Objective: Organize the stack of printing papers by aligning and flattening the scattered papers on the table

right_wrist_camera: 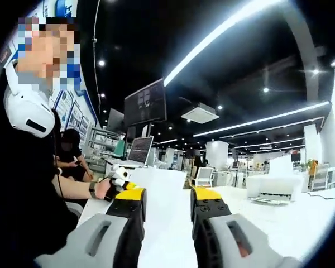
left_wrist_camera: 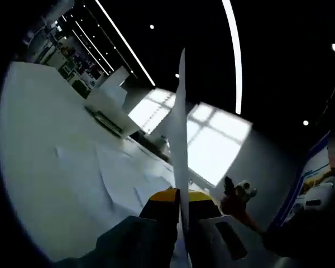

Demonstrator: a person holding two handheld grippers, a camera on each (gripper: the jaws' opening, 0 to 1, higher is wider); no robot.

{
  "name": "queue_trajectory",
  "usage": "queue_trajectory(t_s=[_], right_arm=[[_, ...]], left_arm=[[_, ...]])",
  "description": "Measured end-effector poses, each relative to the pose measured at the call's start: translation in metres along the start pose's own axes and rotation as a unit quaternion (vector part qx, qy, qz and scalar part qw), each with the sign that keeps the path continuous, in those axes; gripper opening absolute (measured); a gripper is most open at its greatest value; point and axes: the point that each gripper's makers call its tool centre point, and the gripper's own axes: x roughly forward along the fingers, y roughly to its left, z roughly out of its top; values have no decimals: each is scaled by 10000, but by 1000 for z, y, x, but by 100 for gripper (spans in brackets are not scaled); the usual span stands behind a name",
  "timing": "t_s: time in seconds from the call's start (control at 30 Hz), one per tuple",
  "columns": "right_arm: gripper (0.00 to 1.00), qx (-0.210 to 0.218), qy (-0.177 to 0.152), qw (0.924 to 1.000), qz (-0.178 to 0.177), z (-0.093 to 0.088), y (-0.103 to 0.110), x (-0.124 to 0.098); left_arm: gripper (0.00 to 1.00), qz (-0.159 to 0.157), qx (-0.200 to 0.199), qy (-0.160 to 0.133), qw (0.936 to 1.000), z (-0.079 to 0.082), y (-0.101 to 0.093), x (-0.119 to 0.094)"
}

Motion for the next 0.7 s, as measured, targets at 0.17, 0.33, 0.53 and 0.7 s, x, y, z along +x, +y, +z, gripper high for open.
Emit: queue_trajectory(t_s=[0.17,0.33,0.53,0.7], right_arm=[[32,142,-61,9999,-43,-7,1,-2],[36,169,32,9997,-177,-13,-2,-6],[57,375,168,9991,-106,-20,3,-10],[79,428,637,9970,-93,-39,8,-10]], left_arm=[[5,-20,64,-35,10000,-1,-2,-1],[5,-88,327,47,9994,-7,-8,-1],[5,-132,413,51,9990,-10,-12,-1],[5,-158,369,-17,9992,-8,-12,-3]])
